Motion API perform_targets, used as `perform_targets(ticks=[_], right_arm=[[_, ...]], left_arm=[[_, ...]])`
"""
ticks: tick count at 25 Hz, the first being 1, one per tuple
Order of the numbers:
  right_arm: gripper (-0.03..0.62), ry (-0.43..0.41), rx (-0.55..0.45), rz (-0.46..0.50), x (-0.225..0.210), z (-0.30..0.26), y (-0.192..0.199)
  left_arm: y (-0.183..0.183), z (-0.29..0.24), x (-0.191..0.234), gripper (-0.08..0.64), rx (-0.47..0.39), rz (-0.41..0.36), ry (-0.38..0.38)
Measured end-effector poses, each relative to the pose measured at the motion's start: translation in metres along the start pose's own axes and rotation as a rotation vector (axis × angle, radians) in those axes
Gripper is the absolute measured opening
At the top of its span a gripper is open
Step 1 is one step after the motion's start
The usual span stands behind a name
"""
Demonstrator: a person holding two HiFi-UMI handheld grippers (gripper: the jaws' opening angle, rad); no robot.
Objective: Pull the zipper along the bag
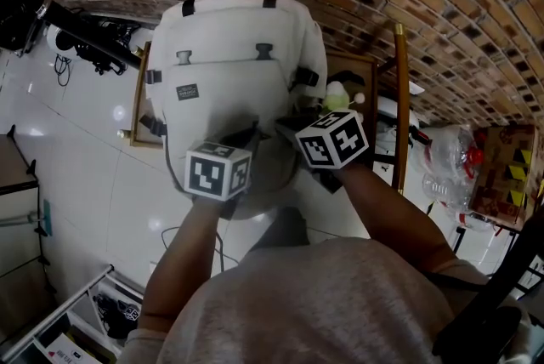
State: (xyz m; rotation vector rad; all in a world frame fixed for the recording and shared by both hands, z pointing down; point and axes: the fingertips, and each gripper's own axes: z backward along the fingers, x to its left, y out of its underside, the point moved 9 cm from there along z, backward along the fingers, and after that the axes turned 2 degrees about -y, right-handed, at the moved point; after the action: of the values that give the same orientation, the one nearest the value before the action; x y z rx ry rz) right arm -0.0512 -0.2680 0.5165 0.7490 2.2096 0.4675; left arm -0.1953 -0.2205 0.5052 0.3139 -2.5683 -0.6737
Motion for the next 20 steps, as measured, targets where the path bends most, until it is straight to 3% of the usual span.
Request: perform_targets(ticks=[20], right_arm=[[0.0, 0.069, 0.066, 0.026, -0.004, -0.015, 0.003]], left_arm=[[0.006, 0.004, 0.011, 0.028, -0.016, 0.047, 0.005]])
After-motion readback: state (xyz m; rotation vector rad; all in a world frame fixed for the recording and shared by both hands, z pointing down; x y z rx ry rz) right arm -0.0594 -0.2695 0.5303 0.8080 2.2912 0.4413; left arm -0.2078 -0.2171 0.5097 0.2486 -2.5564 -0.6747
